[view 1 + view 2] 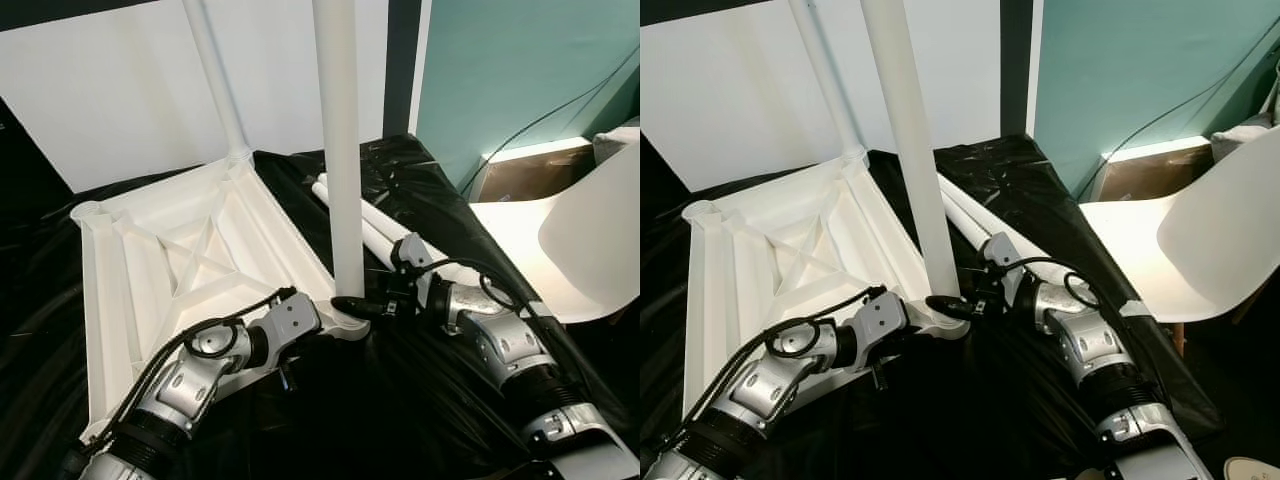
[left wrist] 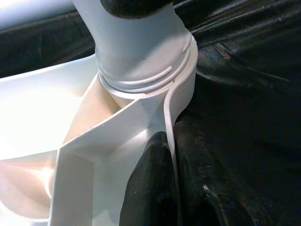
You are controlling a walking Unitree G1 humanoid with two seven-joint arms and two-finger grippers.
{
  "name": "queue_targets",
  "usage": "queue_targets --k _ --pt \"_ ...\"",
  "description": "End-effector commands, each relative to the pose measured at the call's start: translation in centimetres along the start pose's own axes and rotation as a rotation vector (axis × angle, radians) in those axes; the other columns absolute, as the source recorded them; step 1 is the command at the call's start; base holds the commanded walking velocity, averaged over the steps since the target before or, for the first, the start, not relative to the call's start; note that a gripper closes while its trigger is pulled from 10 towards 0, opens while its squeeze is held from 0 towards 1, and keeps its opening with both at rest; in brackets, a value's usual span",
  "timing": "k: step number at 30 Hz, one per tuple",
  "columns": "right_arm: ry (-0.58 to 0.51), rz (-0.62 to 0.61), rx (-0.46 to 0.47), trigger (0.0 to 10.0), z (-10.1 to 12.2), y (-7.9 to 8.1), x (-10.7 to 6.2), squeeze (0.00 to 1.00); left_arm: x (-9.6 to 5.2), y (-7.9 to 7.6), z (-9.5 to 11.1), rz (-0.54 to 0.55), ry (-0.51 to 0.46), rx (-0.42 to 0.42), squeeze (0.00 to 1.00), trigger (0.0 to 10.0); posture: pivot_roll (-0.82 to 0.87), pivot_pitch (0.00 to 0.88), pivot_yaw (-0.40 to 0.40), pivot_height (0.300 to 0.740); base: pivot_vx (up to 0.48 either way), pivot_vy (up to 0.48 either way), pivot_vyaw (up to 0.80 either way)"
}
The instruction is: Building children table
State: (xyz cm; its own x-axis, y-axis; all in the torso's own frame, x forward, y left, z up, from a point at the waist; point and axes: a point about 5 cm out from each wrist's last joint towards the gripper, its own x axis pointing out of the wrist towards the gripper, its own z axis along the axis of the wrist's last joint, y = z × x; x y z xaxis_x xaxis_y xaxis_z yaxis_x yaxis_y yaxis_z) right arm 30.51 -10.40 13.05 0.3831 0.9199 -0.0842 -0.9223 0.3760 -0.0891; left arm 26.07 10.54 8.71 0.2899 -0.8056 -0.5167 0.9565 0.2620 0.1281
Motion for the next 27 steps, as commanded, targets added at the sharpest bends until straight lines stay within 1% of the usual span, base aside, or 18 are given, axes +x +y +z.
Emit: queue_targets --k 1,4,5,6,7,9,12,13,17,18,20,21,22,26,27 --pt "-0.033 -0.050 0.047 0.0 -0.7 0.5 0.2 0.00 1.0 -3.3 -4.4 -0.148 0.127 -0.159 0.00 10.0 0.14 0.000 0.016 0.740 0.000 0.000 0.00" --pt "-0.118 -0.277 0.080 0.0 -1.0 0.8 0.9 0.00 1.0 -3.3 -4.4 -0.146 0.128 -0.158 0.00 10.0 0.14 0.000 0.015 0.740 0.000 0.000 0.00" --pt "-0.146 -0.342 0.099 0.0 -1.3 1.4 1.0 0.00 1.0 -3.3 -4.4 -0.146 0.127 -0.158 0.00 10.0 0.14 0.000 0.015 0.740 0.000 0.000 0.00" --pt "-0.146 -0.342 0.099 0.0 -1.3 1.4 1.0 0.00 1.0 -3.3 -4.4 -0.146 0.127 -0.158 0.00 10.0 0.14 0.000 0.015 0.740 0.000 0.000 0.00" --pt "-0.174 -0.393 0.123 0.0 -1.6 2.3 1.0 0.00 1.0 -3.2 -4.3 -0.145 0.127 -0.157 0.00 10.0 0.14 0.000 0.015 0.740 0.000 0.000 0.00" --pt "-0.178 -0.416 0.131 0.0 -1.7 2.4 1.0 0.00 1.0 -3.2 -4.3 -0.145 0.127 -0.156 0.00 10.0 0.14 0.000 0.015 0.740 0.000 0.000 0.00" --pt "-0.196 -0.515 0.135 0.0 -1.7 1.8 0.6 0.00 0.9 -3.2 -4.4 -0.143 0.128 -0.156 0.00 10.0 0.15 0.000 0.015 0.740 0.000 0.000 0.00" --pt "-0.200 -0.551 0.133 0.0 -1.6 1.2 0.4 0.00 0.9 -3.2 -4.5 -0.144 0.130 -0.156 0.00 10.0 0.15 0.000 0.015 0.740 0.000 0.000 0.00" --pt "-0.199 -0.550 0.136 0.0 -1.5 1.3 0.6 0.00 0.8 -3.3 -4.6 -0.144 0.134 -0.156 0.00 10.0 0.14 0.000 0.016 0.740 0.000 0.000 0.00" --pt "-0.192 -0.528 0.136 10.0 -1.6 1.8 1.0 0.00 0.8 -3.3 -4.6 -0.146 0.133 -0.157 0.00 10.0 0.15 0.000 0.020 0.740 0.000 0.000 0.00" --pt "-0.192 -0.528 0.136 10.0 -1.6 1.8 1.0 0.00 0.8 -3.3 -4.6 -0.146 0.133 -0.157 0.00 10.0 0.15 0.000 0.020 0.740 0.000 0.000 0.00" --pt "-0.187 -0.517 0.135 10.0 -1.7 2.2 1.2 1.00 0.6 -3.3 -4.7 -0.148 0.136 -0.158 0.00 10.0 0.15 0.000 0.032 0.740 0.000 0.000 0.00" --pt "-0.185 -0.513 0.135 10.0 -1.7 2.3 1.3 1.00 0.6 -3.4 -4.8 -0.149 0.137 -0.158 0.00 10.0 0.15 0.000 0.032 0.740 0.000 0.000 0.00" --pt "-0.178 -0.491 0.080 10.0 -1.4 1.7 1.1 1.00 0.2 -3.5 -4.9 -0.158 0.147 -0.155 0.00 10.0 0.16 0.000 0.045 0.740 0.000 0.000 0.00" --pt "-0.178 -0.491 0.080 10.0 -1.4 1.7 1.1 1.00 0.2 -3.5 -4.9 -0.158 0.147 -0.155 0.00 10.0 0.16 0.000 0.045 0.740 0.000 0.000 0.00"
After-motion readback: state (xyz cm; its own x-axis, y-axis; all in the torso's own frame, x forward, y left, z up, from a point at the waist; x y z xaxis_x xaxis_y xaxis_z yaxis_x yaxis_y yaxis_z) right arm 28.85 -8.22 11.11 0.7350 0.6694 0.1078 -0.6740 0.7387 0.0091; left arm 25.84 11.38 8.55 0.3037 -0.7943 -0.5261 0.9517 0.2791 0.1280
